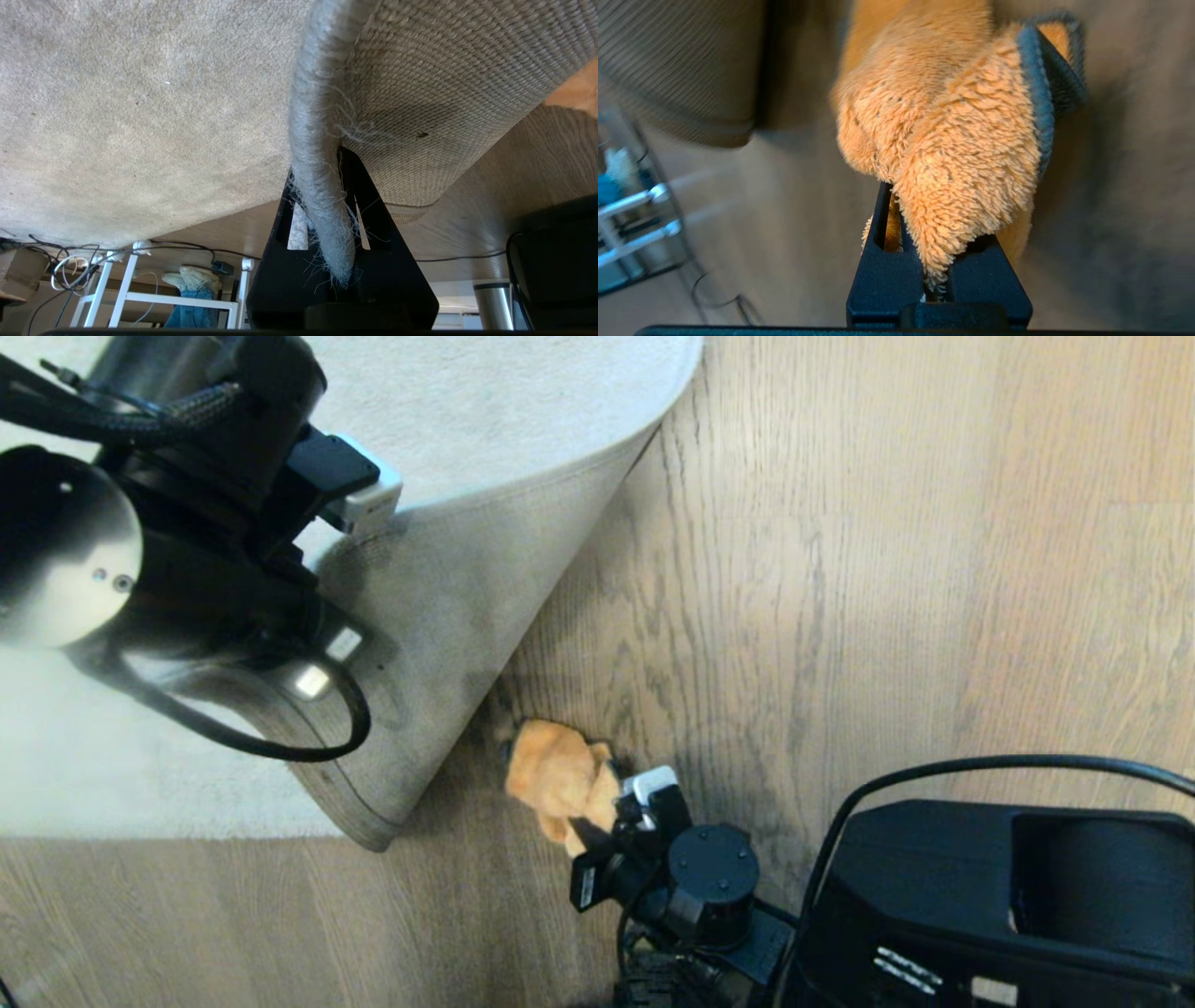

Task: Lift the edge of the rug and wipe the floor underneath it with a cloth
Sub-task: Wipe the floor under the carpet with a rag

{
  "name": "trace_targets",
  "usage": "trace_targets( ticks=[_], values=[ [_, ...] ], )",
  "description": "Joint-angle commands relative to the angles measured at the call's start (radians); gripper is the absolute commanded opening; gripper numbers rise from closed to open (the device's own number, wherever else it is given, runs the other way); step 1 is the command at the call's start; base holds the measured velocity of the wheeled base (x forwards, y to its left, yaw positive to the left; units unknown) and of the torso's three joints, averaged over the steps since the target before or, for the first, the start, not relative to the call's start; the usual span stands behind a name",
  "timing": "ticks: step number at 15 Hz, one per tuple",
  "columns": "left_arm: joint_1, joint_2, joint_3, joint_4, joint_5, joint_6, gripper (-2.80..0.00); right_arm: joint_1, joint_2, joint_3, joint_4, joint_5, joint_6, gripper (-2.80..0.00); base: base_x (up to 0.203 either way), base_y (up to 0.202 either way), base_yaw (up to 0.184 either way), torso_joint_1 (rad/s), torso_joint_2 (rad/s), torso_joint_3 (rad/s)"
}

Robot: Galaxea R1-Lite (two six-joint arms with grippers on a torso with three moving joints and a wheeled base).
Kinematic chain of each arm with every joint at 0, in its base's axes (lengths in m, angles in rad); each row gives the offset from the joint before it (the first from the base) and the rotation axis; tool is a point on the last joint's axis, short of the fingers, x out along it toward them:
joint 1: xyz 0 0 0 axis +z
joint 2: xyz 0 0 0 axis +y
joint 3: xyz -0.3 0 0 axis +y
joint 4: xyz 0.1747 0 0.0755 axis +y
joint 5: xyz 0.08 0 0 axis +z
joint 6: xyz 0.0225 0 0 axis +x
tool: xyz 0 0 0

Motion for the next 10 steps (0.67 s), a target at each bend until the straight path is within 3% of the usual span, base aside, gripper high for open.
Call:
trace_targets(
  ticks=[1, 5, 10],
  values=[
    [-0.002, 0.002, 0.001, 0.004, 0.004, 0.001, -2.8, -0.026, -0.025, 0.002, -0.037, -0.003, 0.001, -2.8, 0.0, 0.0, 0.0, 0.0, 0.0, 0.0],
    [-0.014, 0.002, 0.003, 0.004, 0.004, 0.001, -2.8, -0.097, -0.089, 0.021, -0.036, -0.001, 0.001, -2.8, 0.0, 0.0, 0.0, 0.0, 0.0, 0.0],
    [-0.014, 0.001, 0.006, 0.003, 0.004, 0.001, -2.8, -0.199, -0.166, 0.146, -0.041, 0.0, -0.017, -2.8, 0.0, 0.0, 0.0, 0.0, 0.0, 0.0]
  ],
)
